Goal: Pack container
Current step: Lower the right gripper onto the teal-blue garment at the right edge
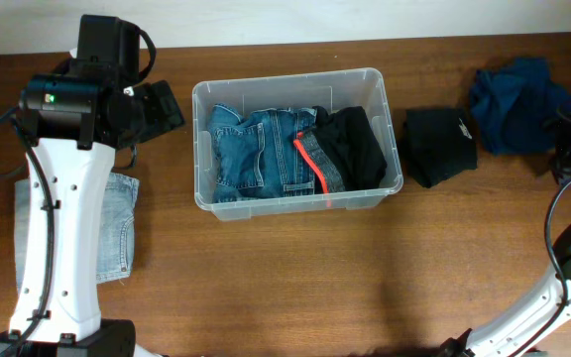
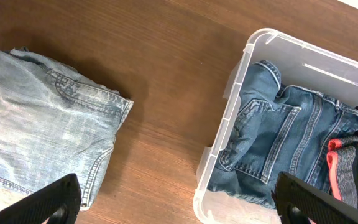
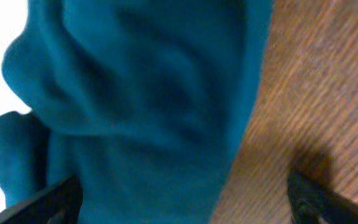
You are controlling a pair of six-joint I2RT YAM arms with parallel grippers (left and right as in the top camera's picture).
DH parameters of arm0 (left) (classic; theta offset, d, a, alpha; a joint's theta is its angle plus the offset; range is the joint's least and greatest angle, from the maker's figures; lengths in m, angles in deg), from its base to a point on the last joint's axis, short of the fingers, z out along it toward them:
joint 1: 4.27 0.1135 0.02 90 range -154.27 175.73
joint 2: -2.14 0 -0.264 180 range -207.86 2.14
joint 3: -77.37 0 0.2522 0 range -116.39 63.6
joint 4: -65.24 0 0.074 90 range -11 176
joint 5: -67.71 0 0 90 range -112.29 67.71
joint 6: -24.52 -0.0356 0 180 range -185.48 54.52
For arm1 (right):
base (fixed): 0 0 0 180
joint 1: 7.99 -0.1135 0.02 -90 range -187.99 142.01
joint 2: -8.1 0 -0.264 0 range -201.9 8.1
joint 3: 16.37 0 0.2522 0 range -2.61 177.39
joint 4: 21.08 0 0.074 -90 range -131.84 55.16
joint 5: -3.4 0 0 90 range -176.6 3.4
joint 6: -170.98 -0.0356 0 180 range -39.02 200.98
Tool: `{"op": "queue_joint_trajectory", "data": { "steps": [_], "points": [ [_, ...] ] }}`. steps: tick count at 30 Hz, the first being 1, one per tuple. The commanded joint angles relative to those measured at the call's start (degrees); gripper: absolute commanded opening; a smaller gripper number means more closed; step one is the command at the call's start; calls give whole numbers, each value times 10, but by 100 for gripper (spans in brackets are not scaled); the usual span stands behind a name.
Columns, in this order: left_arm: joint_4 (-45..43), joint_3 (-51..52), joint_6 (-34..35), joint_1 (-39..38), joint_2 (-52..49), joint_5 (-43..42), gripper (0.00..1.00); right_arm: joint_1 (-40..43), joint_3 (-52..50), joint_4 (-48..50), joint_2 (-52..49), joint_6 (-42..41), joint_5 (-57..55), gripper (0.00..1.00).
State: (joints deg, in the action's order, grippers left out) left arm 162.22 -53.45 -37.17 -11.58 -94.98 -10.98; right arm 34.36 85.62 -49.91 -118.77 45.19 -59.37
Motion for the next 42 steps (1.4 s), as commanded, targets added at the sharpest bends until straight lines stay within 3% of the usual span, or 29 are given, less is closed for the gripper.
{"op": "queue_joint_trajectory", "data": {
  "steps": [1,7,17,19,24,27,29,30,42],
  "points": [
    [0,1,-5,2,-2,0,99,1,-39,27,-11,-38,-4,98],
    [0,1,-6,2,-2,0,99,-2,-66,101,-21,-44,17,98],
    [0,1,-6,2,-2,0,99,-15,-66,130,-80,-82,60,98],
    [0,1,-6,2,-2,0,99,-15,-66,130,-81,-82,63,93],
    [0,1,-6,2,-2,0,100,-15,-66,130,-81,-74,70,68],
    [0,1,-6,2,-2,0,99,-15,-66,129,-81,-51,75,45],
    [0,1,-6,2,-2,0,99,-14,-66,128,-81,-50,89,14],
    [0,1,-6,2,-2,0,99,-14,-66,128,-81,-50,96,4],
    [0,1,-6,2,-2,0,99,16,-66,138,-32,-49,211,4]
  ]
}}
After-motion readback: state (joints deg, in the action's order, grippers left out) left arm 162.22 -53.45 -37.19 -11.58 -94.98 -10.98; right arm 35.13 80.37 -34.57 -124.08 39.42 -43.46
